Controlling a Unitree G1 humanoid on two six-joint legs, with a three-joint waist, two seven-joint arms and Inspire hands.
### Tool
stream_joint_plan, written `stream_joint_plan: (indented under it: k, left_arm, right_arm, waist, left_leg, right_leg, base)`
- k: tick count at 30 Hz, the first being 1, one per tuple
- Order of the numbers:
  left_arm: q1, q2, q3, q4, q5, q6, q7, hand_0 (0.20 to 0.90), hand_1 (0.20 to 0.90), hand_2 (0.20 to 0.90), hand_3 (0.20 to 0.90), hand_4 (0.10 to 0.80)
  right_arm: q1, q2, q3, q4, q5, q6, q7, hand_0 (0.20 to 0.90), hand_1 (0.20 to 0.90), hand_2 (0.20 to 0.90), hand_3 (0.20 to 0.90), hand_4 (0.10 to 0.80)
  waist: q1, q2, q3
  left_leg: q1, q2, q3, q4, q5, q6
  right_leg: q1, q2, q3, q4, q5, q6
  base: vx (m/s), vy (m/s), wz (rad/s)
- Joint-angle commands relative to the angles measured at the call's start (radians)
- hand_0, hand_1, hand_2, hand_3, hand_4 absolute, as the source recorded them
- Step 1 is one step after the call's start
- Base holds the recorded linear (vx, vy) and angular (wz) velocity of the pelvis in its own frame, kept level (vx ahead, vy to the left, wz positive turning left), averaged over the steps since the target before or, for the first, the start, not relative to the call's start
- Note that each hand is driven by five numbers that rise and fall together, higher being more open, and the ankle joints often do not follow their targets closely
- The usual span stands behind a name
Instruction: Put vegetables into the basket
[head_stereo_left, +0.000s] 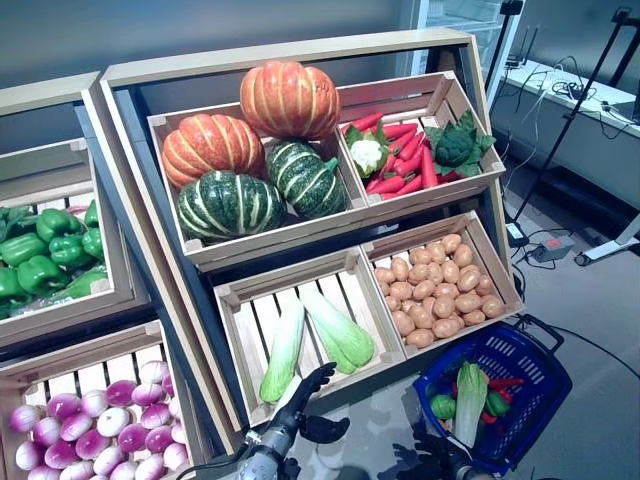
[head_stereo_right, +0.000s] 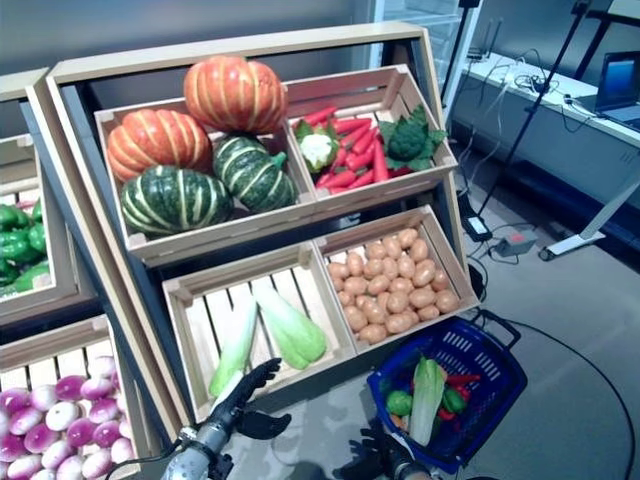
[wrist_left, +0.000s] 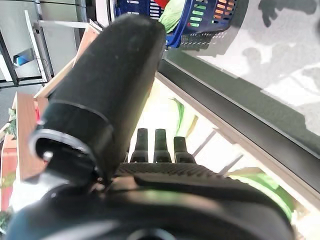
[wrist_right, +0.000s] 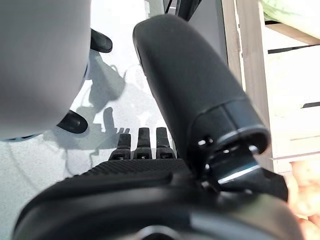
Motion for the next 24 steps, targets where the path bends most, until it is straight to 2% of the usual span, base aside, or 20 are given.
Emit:
stream_joint_plan:
  k: [1,2,3,7,10,18,21,24]
  left_arm:
    - [-0.129,0.003,0.006,-0.045,0.081,-0.182,0.074,0.900,0.900,0.900,0.900,0.800]
    - [-0.130,0.005,0.006,-0.048,0.099,-0.193,0.087,0.900,0.900,0.900,0.900,0.800]
    - [-0.132,0.015,0.005,-0.081,0.155,-0.224,0.157,0.900,0.900,0.900,0.900,0.800]
    - [-0.142,0.045,0.030,-0.170,0.132,-0.231,0.240,0.900,0.900,0.900,0.900,0.800]
    - [-0.153,0.072,0.067,-0.254,0.113,-0.214,0.282,0.900,0.900,0.900,0.900,0.800]
    - [-0.182,0.091,0.130,-0.278,0.157,-0.187,0.393,0.900,0.900,0.900,0.900,0.800]
    - [-0.195,0.095,0.170,-0.272,0.167,-0.149,0.440,0.900,0.900,0.900,0.900,0.800]
    - [-0.200,0.092,0.191,-0.262,0.150,-0.106,0.429,0.900,0.900,0.900,0.900,0.800]
  right_arm:
    - [-0.041,0.045,0.049,0.068,-0.033,-0.013,-0.047,0.900,0.900,0.900,0.900,0.800]
    - [-0.041,0.045,0.049,0.069,-0.034,-0.013,-0.047,0.900,0.900,0.900,0.900,0.800]
    - [-0.040,0.046,0.051,0.069,-0.036,-0.009,-0.051,0.900,0.900,0.900,0.900,0.800]
    - [-0.039,0.045,0.054,0.069,-0.041,-0.003,-0.051,0.900,0.900,0.900,0.900,0.800]
    - [-0.034,0.042,0.053,0.060,-0.038,0.003,-0.054,0.900,0.900,0.900,0.900,0.800]
    - [-0.020,0.039,0.051,0.061,-0.044,0.006,-0.061,0.900,0.900,0.900,0.900,0.800]
    - [-0.002,0.046,0.045,0.072,-0.049,0.001,-0.074,0.900,0.900,0.900,0.900,0.800]
    - [0.012,0.050,0.040,0.073,-0.052,-0.018,-0.089,0.900,0.900,0.900,0.900,0.800]
  waist:
    - [0.008,-0.051,0.016]
    - [0.008,-0.050,0.015]
    - [0.008,-0.049,0.014]
    - [0.012,-0.045,0.017]
    - [0.020,-0.045,0.020]
    - [0.023,-0.042,0.014]
    - [0.021,-0.038,0.008]
    - [0.020,-0.036,0.010]
  left_leg:
    - [0.005,-0.049,0.024,0.001,-0.082,0.016]
    - [0.005,-0.049,0.024,0.001,-0.083,0.016]
    - [0.008,-0.050,0.024,0.001,-0.084,0.016]
    - [0.011,-0.051,0.021,0.001,-0.086,0.015]
    - [0.009,-0.051,0.013,0.001,-0.083,0.015]
    - [0.008,-0.052,0.002,0.001,-0.080,0.013]
    - [0.009,-0.053,0.003,0.001,-0.079,0.014]
    - [0.009,-0.055,0.005,0.001,-0.078,0.015]
  right_leg:
    - [0.037,-0.025,0.008,0.002,-0.023,-0.012]
    - [0.037,-0.025,0.008,0.002,-0.023,-0.012]
    - [0.040,-0.026,0.007,0.002,-0.024,-0.012]
    - [0.045,-0.027,0.006,0.002,-0.027,-0.014]
    - [0.046,-0.027,0.003,0.002,-0.027,-0.017]
    - [0.050,-0.027,-0.004,0.002,-0.030,-0.021]
    - [0.053,-0.028,-0.007,0.002,-0.032,-0.021]
    - [0.053,-0.031,-0.009,0.002,-0.032,-0.021]
  base:
    - [0.000,0.000,0.00]
    - [0.038,-0.005,0.00]
    - [0.042,0.001,0.01]
    - [0.020,0.003,0.01]
    - [0.000,0.000,0.00]
    - [0.034,0.003,0.02]
    - [0.087,0.018,0.01]
    - [0.069,0.033,0.00]
